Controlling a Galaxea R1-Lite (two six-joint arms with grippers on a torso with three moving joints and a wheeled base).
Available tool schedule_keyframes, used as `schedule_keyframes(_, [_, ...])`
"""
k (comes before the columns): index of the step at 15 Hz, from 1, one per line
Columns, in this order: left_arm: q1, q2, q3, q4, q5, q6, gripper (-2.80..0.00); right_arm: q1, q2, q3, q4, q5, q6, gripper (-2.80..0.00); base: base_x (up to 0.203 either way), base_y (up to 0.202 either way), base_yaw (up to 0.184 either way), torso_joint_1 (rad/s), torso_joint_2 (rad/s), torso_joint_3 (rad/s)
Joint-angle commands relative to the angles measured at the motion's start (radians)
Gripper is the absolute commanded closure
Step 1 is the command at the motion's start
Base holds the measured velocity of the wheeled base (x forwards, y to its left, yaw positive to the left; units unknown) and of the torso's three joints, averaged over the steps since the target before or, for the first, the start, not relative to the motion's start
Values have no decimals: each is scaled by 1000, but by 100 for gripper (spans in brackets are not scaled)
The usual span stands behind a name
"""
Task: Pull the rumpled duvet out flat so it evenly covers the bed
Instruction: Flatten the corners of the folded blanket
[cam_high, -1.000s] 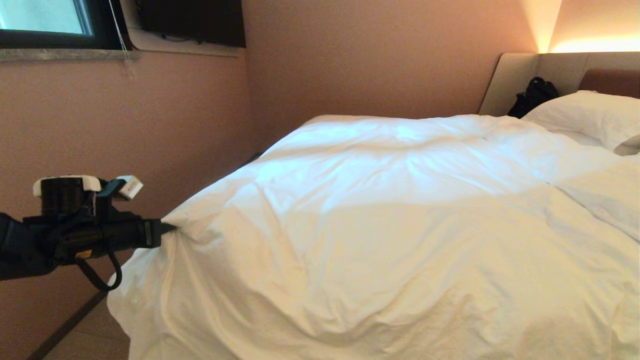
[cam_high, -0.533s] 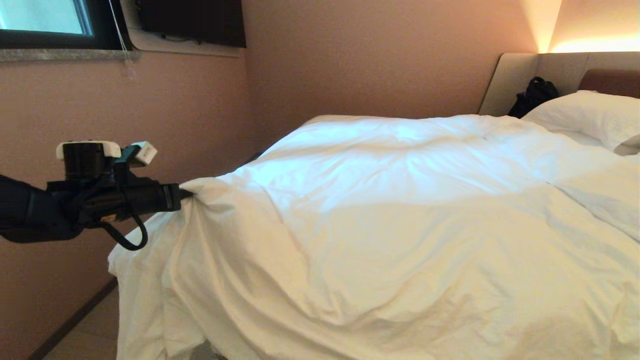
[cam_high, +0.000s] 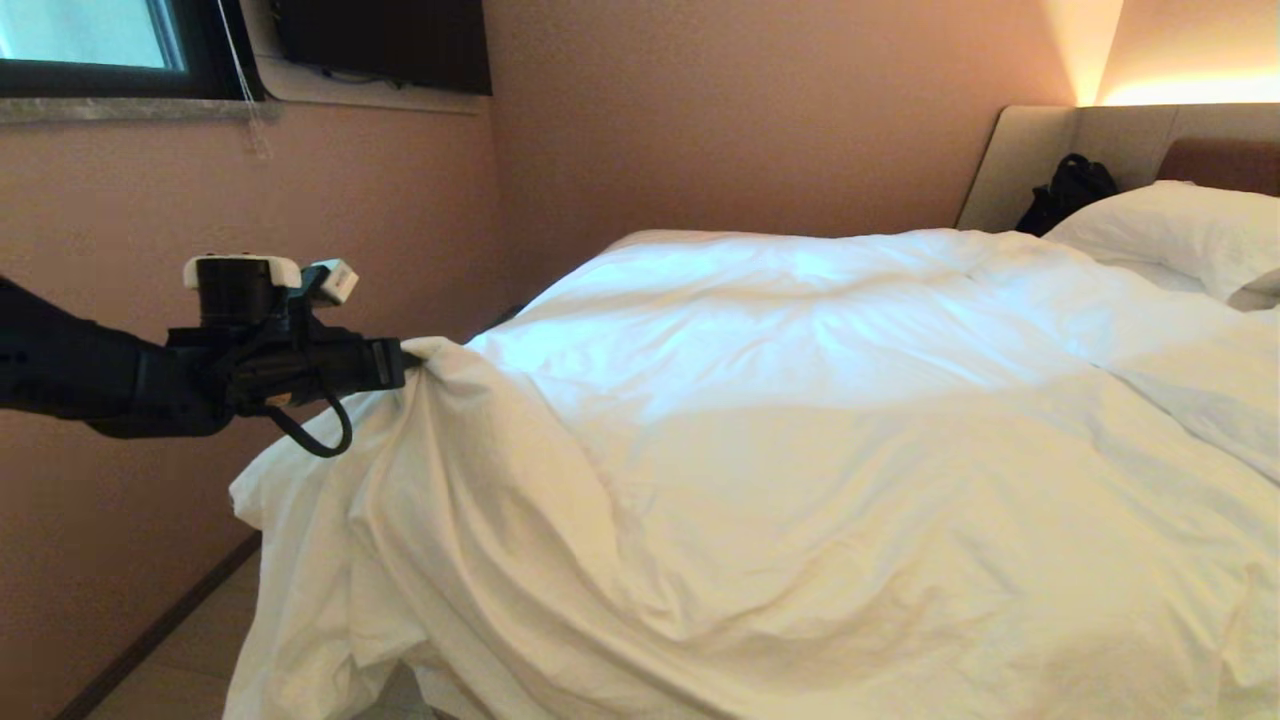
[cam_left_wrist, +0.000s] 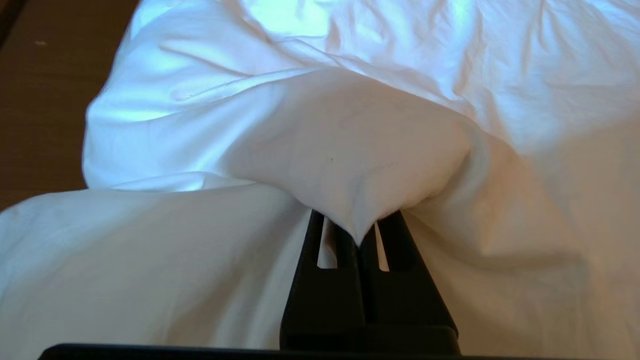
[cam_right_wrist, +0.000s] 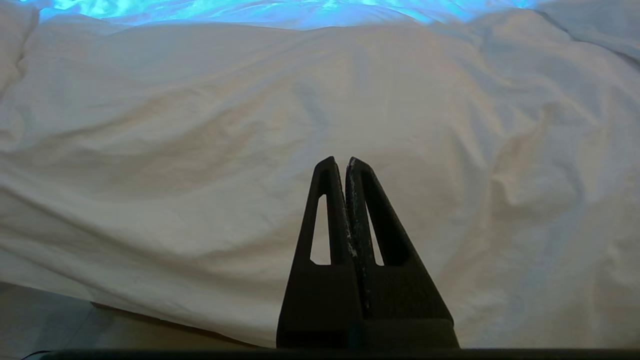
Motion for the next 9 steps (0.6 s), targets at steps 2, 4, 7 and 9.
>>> schedule_keyframes(2, [-13,52,-63,43,3,-49,0,0,1,0,0,0,-1,0,0,0,0,0,0,0])
schedule_keyframes(4, [-13,67,-100,108,4,-65,0,1,1,0,0,0,-1,0,0,0,0,0,0,0])
schedule_keyframes(7, [-15,85,-132,178,4,-67,0,1,1,0,0,0,-1,0,0,0,0,0,0,0])
schedule_keyframes(9, [-21,98,-150,244,10,-71,0,1,1,0,0,0,-1,0,0,0,0,0,0,0])
